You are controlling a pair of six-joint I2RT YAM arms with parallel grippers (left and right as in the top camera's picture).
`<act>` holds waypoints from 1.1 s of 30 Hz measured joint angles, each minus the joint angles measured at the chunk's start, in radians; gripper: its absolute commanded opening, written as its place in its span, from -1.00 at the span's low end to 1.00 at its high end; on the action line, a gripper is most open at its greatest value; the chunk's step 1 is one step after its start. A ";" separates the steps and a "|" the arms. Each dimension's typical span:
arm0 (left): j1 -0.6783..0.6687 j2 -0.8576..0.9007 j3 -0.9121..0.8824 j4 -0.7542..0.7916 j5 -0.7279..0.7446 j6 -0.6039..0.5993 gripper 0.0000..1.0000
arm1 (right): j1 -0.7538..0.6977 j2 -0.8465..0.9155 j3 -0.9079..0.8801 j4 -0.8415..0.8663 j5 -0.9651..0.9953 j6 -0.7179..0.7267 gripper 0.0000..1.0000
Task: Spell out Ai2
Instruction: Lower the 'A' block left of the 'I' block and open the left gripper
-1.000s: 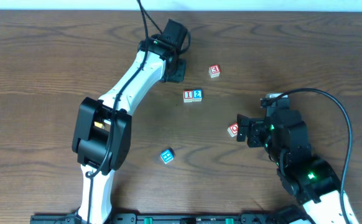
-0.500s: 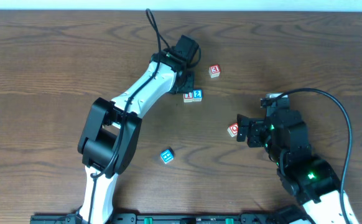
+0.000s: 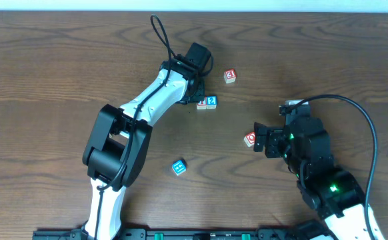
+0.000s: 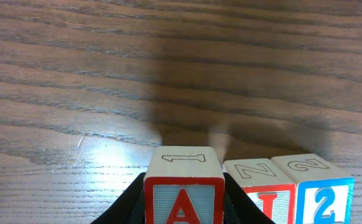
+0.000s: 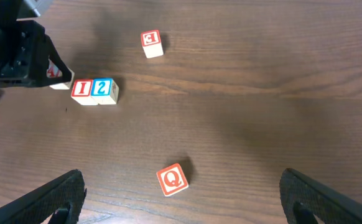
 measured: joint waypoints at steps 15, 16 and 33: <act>0.000 0.000 -0.026 -0.012 0.021 -0.029 -0.88 | 0.000 0.000 0.000 0.000 0.000 0.000 0.98; 0.000 0.000 -0.026 -0.011 0.023 -0.029 -0.88 | 0.000 0.000 0.000 0.000 0.000 0.000 0.98; 0.000 0.000 -0.026 -0.026 0.038 -0.029 -0.73 | 0.000 0.000 0.000 0.000 0.000 0.000 0.98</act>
